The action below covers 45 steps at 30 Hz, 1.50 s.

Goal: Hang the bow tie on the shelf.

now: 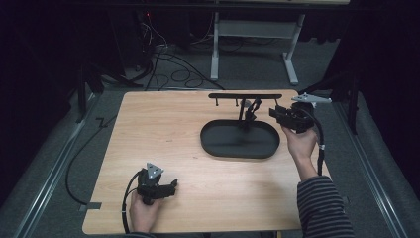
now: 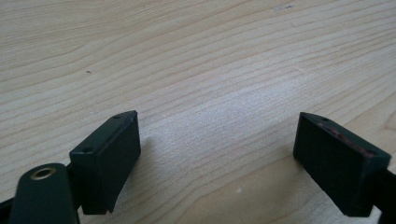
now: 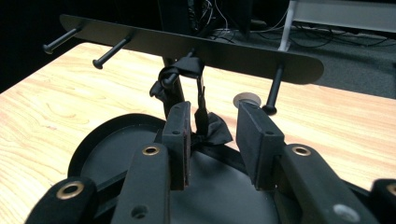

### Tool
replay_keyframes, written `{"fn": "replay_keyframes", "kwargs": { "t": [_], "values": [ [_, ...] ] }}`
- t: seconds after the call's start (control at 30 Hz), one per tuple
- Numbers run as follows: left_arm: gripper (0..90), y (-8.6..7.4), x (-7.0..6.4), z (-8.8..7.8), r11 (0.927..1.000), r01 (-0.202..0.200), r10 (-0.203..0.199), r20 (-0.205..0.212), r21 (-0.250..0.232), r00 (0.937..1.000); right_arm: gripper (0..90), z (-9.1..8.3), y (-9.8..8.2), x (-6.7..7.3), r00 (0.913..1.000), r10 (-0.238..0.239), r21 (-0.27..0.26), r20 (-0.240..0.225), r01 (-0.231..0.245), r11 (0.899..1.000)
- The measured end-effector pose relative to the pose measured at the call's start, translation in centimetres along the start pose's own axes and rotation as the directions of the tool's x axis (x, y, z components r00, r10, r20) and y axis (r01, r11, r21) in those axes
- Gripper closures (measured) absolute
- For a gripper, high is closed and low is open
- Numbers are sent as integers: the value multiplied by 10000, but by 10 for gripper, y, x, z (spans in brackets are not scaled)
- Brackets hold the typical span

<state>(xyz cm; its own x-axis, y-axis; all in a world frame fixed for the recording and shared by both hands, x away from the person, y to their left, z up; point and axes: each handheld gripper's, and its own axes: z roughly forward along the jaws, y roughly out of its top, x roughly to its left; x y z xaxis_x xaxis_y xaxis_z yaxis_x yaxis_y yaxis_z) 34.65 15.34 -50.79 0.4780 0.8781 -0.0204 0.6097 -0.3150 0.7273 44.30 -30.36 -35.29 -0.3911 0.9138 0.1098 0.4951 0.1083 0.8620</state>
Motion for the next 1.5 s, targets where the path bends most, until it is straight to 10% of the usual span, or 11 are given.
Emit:
{"fn": "replay_keyframes", "kwargs": {
  "t": [1.5],
  "values": [
    [153, 0, 0, 0, 10000, -7, 7, 7, 1, 10000, 646, -39, -28, -3, 9993, 59, -434, -375, -76, 9990]
  ]
}}
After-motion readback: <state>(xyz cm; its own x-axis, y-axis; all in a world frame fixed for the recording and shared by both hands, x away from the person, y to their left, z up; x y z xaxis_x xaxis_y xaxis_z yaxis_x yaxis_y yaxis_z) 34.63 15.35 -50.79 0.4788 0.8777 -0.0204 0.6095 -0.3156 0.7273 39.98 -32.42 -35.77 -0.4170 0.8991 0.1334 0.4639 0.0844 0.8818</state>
